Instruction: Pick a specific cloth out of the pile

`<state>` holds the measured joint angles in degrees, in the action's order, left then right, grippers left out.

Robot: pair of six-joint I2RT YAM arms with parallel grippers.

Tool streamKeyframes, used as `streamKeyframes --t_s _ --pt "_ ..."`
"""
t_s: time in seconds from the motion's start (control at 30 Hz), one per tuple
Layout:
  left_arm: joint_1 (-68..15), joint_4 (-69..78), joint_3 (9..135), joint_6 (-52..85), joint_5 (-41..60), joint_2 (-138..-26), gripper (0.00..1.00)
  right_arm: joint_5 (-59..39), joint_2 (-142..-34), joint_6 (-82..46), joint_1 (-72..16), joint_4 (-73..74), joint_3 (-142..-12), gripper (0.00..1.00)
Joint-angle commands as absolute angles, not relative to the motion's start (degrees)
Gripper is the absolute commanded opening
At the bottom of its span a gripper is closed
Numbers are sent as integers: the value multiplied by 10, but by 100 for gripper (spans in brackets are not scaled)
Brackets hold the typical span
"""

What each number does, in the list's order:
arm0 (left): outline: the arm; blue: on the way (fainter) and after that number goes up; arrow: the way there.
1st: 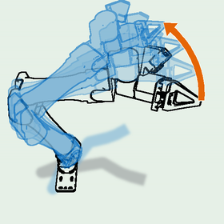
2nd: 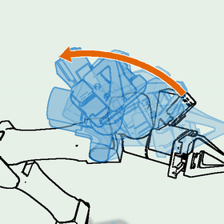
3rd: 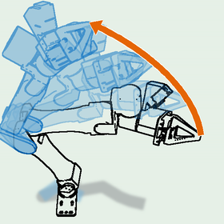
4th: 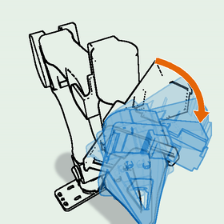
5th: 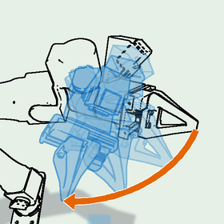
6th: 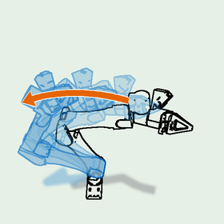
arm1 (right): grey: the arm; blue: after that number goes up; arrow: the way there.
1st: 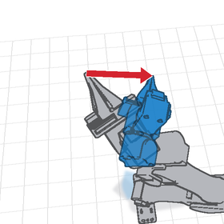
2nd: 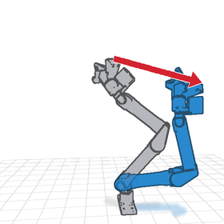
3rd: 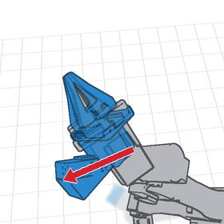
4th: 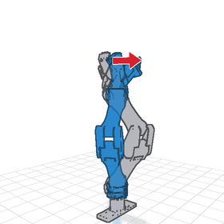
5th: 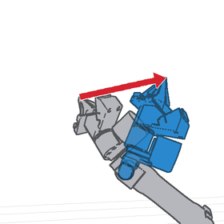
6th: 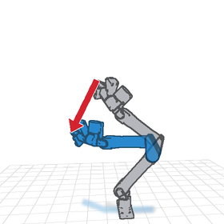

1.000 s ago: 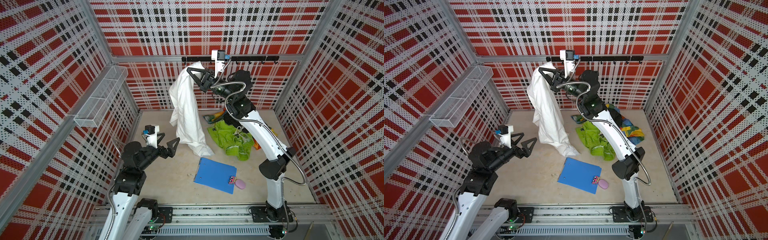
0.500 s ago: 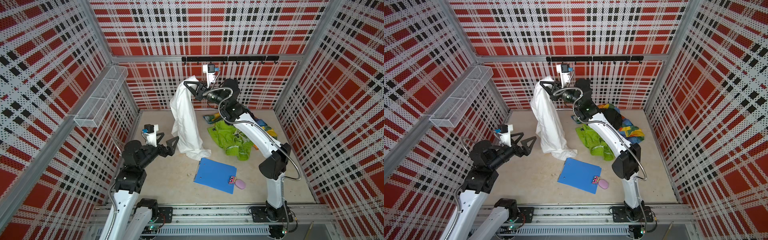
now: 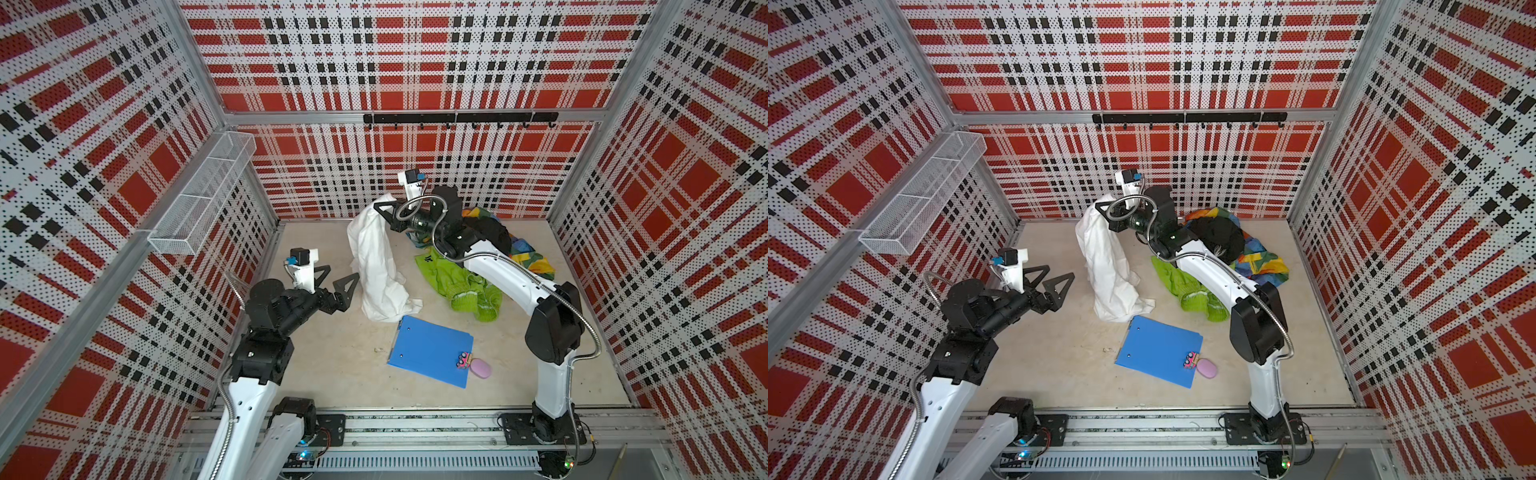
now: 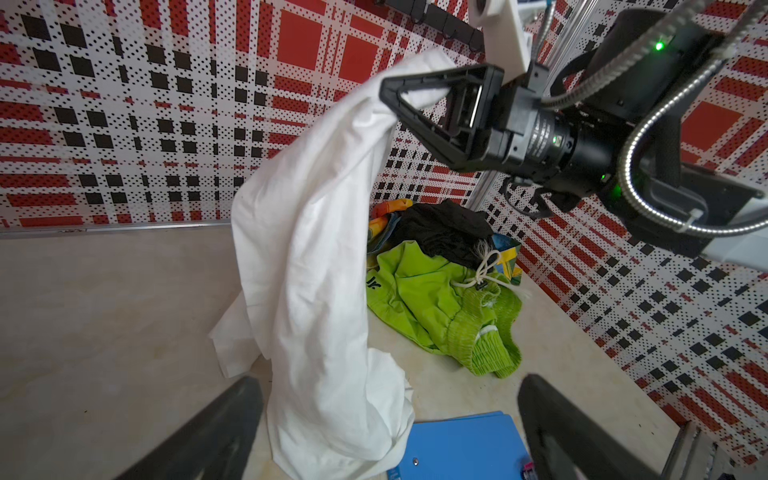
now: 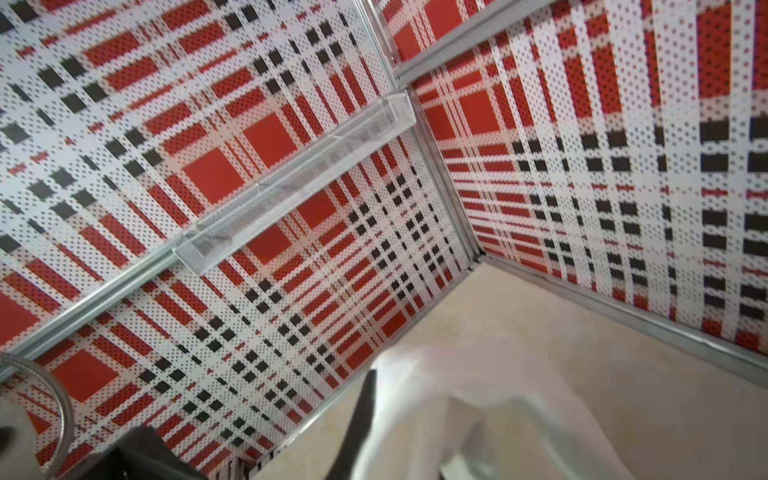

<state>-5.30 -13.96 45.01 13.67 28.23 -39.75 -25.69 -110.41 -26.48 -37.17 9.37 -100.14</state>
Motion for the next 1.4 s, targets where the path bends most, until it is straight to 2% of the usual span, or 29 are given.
streamKeyframes --t_s 0.0,0.2,0.43,0.97,1.0,1.17,1.37 --pt "-47 -122 444 140 287 -394 99 -237 -1031 -243 -381 152 -911 0" --pt "-47 -122 446 142 293 -402 99 -216 -965 -236 -389 151 -765 0" --pt "-48 -120 445 144 292 -400 99 -184 -988 -212 -401 124 -693 0" --pt "-47 -112 445 155 300 -429 99 -158 -1222 -237 -421 73 -779 0" --pt "-47 -112 445 155 299 -430 99 -156 -1223 -239 -421 71 -780 2" --pt "-52 -112 444 157 285 -430 99 -127 -1155 -223 -420 64 -754 32" --pt "-76 -136 464 153 256 -458 99 -108 -1041 -194 -413 31 -702 49"
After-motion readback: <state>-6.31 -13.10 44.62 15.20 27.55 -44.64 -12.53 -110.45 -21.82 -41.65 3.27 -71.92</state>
